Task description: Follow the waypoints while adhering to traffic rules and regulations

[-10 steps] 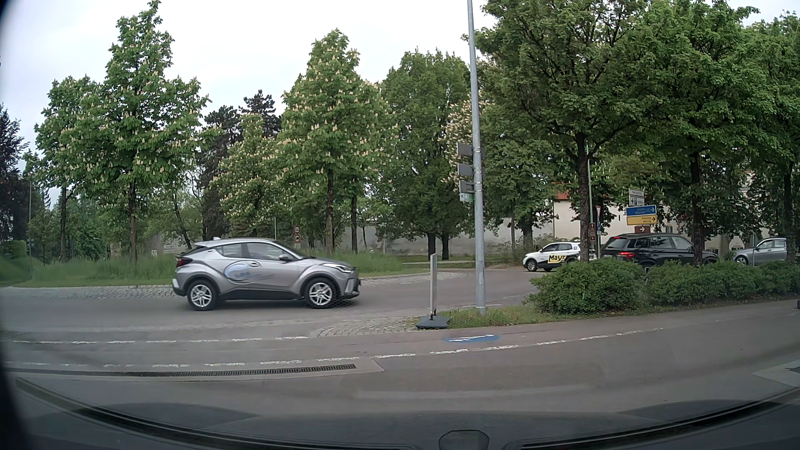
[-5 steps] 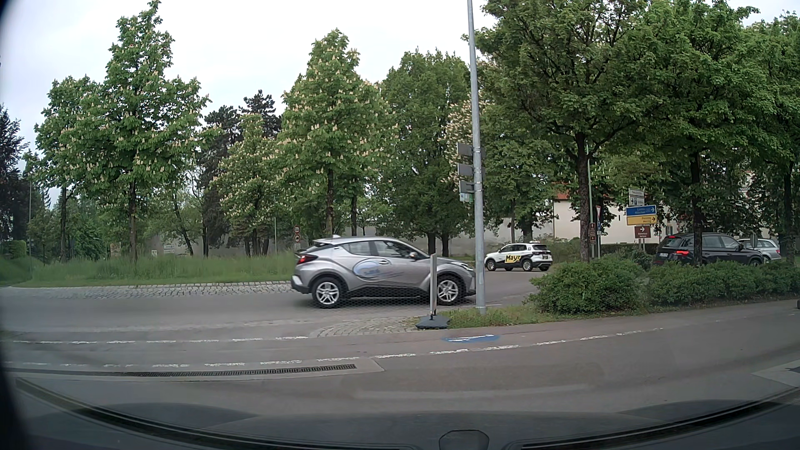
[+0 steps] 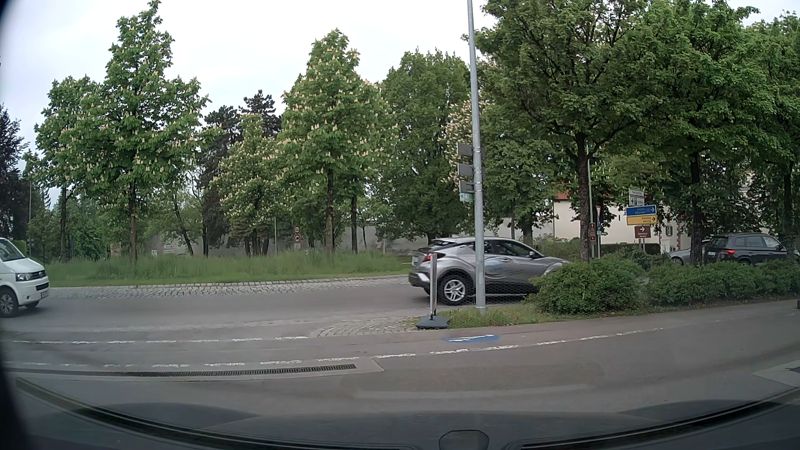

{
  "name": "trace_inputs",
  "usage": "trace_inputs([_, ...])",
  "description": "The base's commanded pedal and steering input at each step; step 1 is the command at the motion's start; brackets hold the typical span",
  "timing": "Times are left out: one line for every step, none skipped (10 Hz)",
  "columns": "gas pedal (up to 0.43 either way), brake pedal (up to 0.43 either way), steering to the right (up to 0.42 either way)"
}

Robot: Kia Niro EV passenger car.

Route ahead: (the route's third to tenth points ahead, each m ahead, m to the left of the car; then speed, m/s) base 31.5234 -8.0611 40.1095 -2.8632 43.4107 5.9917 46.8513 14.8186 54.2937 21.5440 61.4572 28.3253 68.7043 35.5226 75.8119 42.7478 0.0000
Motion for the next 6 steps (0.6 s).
trace_inputs([0.0,0.28,-0.14])
trace_inputs([0.0,0.28,-0.14])
trace_inputs([0.0,0.28,-0.14])
trace_inputs([0.0,0.274,-0.14])
trace_inputs([0.0,0.159,-0.145])
trace_inputs([0.0,0.0,-0.171])
